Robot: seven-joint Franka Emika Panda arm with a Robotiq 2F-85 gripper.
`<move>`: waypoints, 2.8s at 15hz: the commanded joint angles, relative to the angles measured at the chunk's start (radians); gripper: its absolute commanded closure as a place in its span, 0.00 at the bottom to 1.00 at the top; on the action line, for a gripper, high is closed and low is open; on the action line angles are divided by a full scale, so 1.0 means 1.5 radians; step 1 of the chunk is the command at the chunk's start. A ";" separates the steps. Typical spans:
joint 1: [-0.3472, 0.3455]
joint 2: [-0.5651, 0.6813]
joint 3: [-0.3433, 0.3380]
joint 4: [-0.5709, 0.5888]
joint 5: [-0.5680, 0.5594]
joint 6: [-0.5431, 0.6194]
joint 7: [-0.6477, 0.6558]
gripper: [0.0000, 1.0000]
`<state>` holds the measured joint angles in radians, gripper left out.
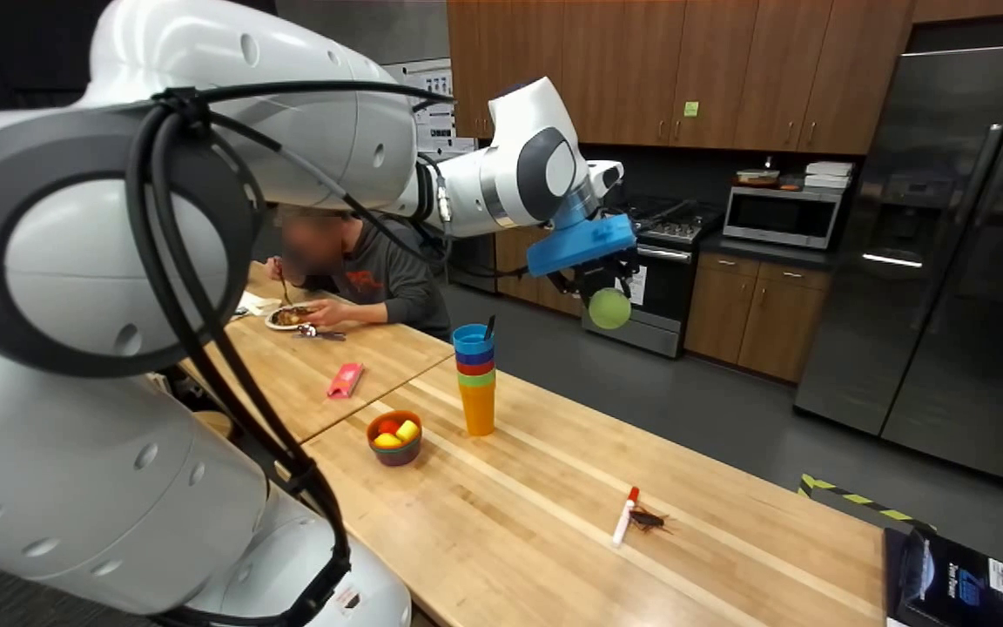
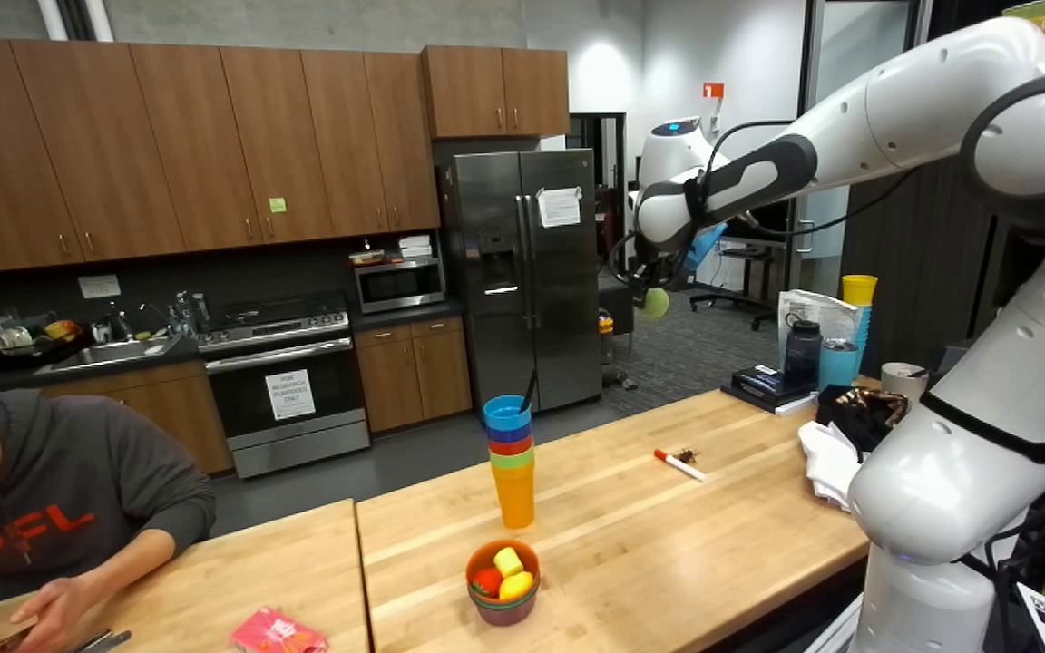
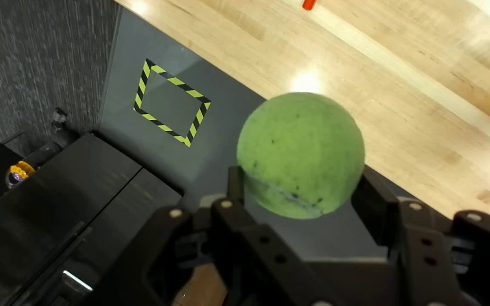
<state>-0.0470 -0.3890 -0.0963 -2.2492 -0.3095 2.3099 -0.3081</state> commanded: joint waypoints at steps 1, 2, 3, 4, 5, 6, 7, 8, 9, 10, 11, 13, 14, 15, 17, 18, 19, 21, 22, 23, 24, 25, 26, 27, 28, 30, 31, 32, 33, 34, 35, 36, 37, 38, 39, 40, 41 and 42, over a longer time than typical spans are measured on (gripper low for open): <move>0.009 -0.020 0.009 0.012 0.011 -0.032 -0.015 0.61; 0.014 -0.024 0.009 0.012 0.017 -0.040 -0.020 0.61; 0.016 -0.030 0.012 0.011 0.017 -0.045 -0.019 0.61; 0.019 -0.034 0.014 0.011 0.016 -0.052 -0.019 0.61; 0.022 -0.038 0.016 0.012 0.015 -0.060 -0.020 0.61; 0.025 -0.042 0.017 0.013 0.014 -0.067 -0.020 0.61; 0.027 -0.044 0.017 0.013 0.014 -0.072 -0.022 0.61; 0.029 -0.046 0.017 0.014 0.014 -0.076 -0.023 0.61; 0.031 -0.050 0.017 0.013 0.014 -0.080 -0.023 0.61; 0.032 -0.053 0.018 0.013 0.013 -0.081 -0.023 0.61; 0.033 -0.056 0.018 0.013 0.012 -0.083 -0.023 0.61; 0.034 -0.059 0.018 0.013 0.011 -0.085 -0.022 0.61; 0.034 -0.060 0.019 0.014 0.011 -0.086 -0.021 0.61; 0.034 -0.062 0.020 0.014 0.009 -0.088 -0.019 0.61; 0.035 -0.062 0.019 0.017 0.008 -0.090 -0.020 0.61; 0.034 -0.063 0.020 0.017 0.008 -0.091 -0.019 0.61; 0.034 -0.064 0.021 0.017 0.007 -0.091 -0.018 0.61; 0.034 -0.064 0.021 0.017 0.007 -0.092 -0.019 0.61; 0.034 -0.064 0.021 0.018 0.007 -0.092 -0.019 0.61; 0.035 -0.064 0.021 0.017 0.007 -0.093 -0.018 0.61; 0.035 -0.065 0.022 0.018 0.008 -0.094 -0.019 0.61; 0.034 -0.066 0.023 0.017 0.005 -0.095 -0.020 0.61; 0.033 -0.066 0.025 0.019 0.003 -0.105 -0.017 0.11; 0.031 -0.056 0.024 0.010 0.002 -0.082 -0.004 0.35; 0.031 -0.057 0.025 0.010 0.002 -0.085 -0.004 0.30; 0.031 -0.058 0.026 0.011 0.002 -0.087 -0.004 0.19; 0.031 -0.058 0.026 0.011 0.002 -0.088 -0.004 0.11; 0.031 -0.058 0.026 0.011 0.002 -0.088 -0.004 0.11; 0.031 -0.058 0.026 0.011 0.002 -0.088 -0.004 0.11; 0.031 -0.058 0.026 0.011 0.002 -0.088 -0.004 0.03; 0.030 -0.059 0.025 -0.003 -0.005 -0.071 -0.003 0.02; 0.027 -0.056 0.026 -0.017 -0.012 -0.058 0.000 0.00; 0.025 -0.050 0.026 -0.034 -0.018 -0.036 0.006 0.00; 0.024 -0.044 0.023 -0.056 -0.019 -0.005 0.010 0.00; 0.024 -0.036 0.021 -0.072 -0.014 0.013 0.013 0.00; 0.019 -0.028 0.024 -0.093 -0.017 0.031 0.021 0.00; 0.021 -0.021 0.023 -0.112 -0.010 0.045 0.021 0.00; 0.018 -0.013 0.028 -0.133 -0.013 0.063 0.032 0.00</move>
<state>-0.0076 -0.4352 -0.0619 -2.3790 -0.3184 2.3333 -0.2918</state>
